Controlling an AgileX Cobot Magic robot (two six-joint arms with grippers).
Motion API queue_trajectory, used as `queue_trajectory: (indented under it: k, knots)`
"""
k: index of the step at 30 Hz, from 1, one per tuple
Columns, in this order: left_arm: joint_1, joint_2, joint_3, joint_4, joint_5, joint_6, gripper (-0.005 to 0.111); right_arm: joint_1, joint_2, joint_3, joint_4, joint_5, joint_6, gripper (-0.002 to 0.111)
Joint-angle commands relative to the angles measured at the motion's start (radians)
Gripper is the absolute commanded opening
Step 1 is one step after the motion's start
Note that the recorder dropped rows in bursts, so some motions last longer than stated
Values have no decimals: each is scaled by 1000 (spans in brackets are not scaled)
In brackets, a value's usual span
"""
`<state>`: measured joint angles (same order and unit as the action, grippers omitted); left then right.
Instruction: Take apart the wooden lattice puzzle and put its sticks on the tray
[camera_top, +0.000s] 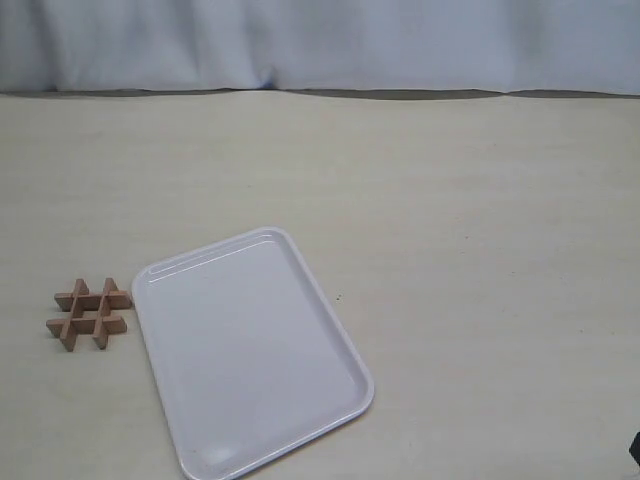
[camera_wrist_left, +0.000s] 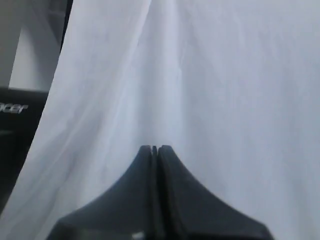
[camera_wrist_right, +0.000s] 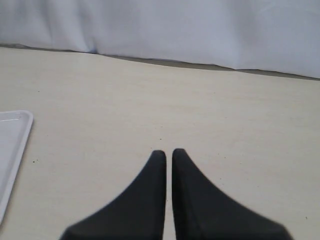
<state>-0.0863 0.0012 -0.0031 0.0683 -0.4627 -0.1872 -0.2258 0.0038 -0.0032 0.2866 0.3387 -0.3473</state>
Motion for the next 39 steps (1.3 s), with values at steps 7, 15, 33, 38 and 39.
queue_trajectory:
  k: [7, 15, 33, 38, 39]
  knots:
    - [-8, 25, -99, -219, -23, -193, 0, 4, -4, 3, 4, 3, 4, 4]
    - [-8, 504, -589, -185, 582, 260, 0, 4, -4, 3, 4, 3, 4, 4]
    - [-201, 1418, -822, -103, 1164, 140, 0, 4, -4, 3, 4, 3, 4, 4]
    - [-331, 1604, -865, -84, 1250, 98, 0, 4, -4, 3, 4, 3, 4, 4]
    - [-346, 1622, -867, -68, 1256, 84, 0, 4, -4, 3, 4, 3, 4, 4]
